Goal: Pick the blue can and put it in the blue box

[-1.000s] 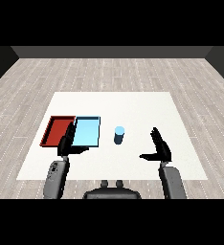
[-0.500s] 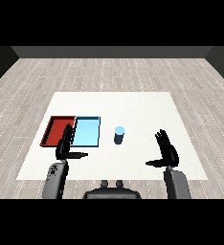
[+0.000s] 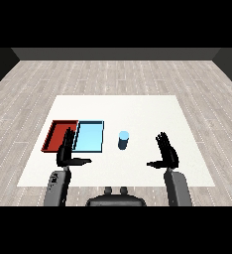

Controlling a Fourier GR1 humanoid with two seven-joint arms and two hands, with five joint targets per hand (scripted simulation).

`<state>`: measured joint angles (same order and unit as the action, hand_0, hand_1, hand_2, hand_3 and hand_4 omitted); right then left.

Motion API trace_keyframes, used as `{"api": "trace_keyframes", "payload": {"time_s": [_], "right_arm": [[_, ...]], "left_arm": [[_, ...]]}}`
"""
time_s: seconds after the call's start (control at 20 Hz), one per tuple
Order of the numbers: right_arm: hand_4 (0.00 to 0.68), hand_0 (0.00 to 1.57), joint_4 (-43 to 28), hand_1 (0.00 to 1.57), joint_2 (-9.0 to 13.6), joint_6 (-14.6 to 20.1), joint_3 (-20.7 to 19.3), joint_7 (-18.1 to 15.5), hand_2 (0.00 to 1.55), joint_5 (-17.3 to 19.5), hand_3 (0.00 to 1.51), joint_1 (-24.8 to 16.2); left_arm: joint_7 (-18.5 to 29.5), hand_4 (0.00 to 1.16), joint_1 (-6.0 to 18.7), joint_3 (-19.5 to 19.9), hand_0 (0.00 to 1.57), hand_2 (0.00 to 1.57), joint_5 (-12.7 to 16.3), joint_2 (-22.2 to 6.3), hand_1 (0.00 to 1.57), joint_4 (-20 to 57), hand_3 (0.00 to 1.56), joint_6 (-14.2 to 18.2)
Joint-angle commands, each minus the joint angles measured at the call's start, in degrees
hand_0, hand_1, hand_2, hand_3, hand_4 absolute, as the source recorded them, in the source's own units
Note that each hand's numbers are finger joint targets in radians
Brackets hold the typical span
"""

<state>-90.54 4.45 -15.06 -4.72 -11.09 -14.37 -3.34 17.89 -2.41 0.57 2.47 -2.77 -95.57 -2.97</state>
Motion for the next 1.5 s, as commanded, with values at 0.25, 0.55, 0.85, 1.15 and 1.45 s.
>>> {"api": "trace_keyframes", "payload": {"time_s": [0.25, 0.55, 0.85, 1.15, 1.45], "right_arm": [[0.000, 0.00, 14.66, 0.00, -3.21, 2.40, -0.40, -3.15, 0.00, 0.85, 0.00, 9.75], [0.000, 0.00, 15.22, 0.00, -3.78, 4.63, -0.10, -0.07, 0.00, -1.85, 0.00, 12.47], [0.000, 0.00, 24.56, 0.00, -4.43, 11.00, 3.16, -1.83, 0.00, -1.52, 0.00, 20.22], [0.000, 0.00, 23.84, 0.00, -4.44, 10.59, 5.65, -0.44, 0.00, -2.19, 0.00, 18.99], [0.000, 0.00, 30.71, 0.00, -4.45, 17.07, 14.16, -5.32, 0.00, -7.95, 0.00, 23.38]], "left_arm": [[1.30, 0.00, 1.80, 0.96, 0.00, 0.00, 0.40, 0.70, 0.00, 1.95, 0.00, 0.32], [-3.67, 0.00, 1.40, 5.16, 0.00, 0.00, 4.28, -3.25, 0.00, -1.81, 0.00, -2.65], [1.21, 0.00, -1.67, 2.26, 0.00, 0.00, 0.73, -1.03, 0.00, -0.31, 0.00, -2.11], [2.83, 0.00, 0.09, 3.26, 0.00, 0.00, 1.02, -0.70, 0.00, 3.62, 0.00, -2.23], [-2.30, 0.00, -2.84, 1.61, 0.00, 0.00, 1.02, -0.27, 0.00, -4.20, 0.00, -1.69]]}}
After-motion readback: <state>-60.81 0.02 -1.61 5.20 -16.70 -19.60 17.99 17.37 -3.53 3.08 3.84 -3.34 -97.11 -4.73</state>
